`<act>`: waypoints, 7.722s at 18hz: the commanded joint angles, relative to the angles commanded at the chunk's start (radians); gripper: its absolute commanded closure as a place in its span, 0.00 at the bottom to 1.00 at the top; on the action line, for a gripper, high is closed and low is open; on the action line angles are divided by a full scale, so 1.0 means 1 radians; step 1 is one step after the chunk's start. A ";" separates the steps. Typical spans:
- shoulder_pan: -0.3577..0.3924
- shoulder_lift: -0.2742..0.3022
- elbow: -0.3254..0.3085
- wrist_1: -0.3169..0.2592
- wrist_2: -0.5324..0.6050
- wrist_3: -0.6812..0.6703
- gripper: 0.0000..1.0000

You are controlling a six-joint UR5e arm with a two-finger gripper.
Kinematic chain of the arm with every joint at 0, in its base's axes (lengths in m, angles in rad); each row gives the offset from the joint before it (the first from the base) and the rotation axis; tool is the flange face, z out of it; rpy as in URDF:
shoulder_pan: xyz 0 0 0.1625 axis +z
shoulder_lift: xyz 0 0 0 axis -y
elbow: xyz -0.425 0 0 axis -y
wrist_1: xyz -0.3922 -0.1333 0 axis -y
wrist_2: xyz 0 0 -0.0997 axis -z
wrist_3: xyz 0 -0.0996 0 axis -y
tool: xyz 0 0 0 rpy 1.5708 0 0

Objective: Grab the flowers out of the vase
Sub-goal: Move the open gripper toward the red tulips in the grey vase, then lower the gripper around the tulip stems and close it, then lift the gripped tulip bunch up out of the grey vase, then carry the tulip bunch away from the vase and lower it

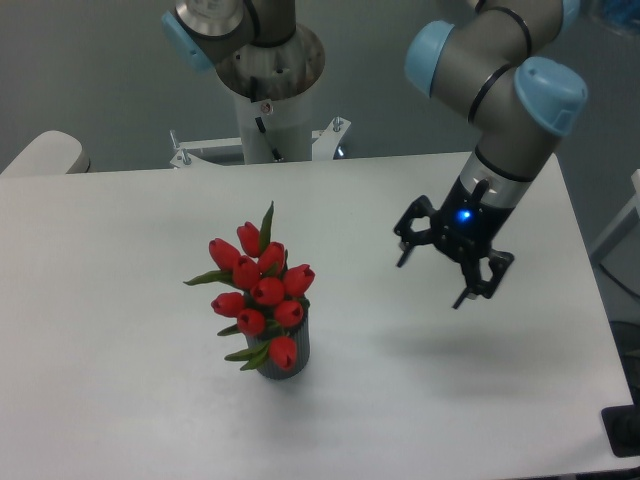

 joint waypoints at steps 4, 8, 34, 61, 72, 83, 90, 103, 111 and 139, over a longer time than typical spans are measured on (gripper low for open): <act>-0.009 0.043 -0.101 0.049 -0.095 0.000 0.00; -0.006 0.066 -0.166 0.057 -0.192 0.014 0.00; -0.178 0.031 -0.240 0.358 -0.295 -0.032 0.01; -0.190 0.005 -0.214 0.385 -0.292 -0.032 0.65; -0.167 0.035 -0.206 0.384 -0.295 -0.089 0.68; -0.169 0.121 -0.143 0.384 -0.303 -0.316 0.68; -0.164 0.152 -0.082 0.384 -0.303 -0.422 0.68; -0.110 0.206 0.064 0.384 -0.368 -0.690 0.68; -0.049 0.128 0.147 0.381 -0.352 -0.709 0.68; 0.071 -0.216 0.343 0.382 -0.269 -0.356 0.68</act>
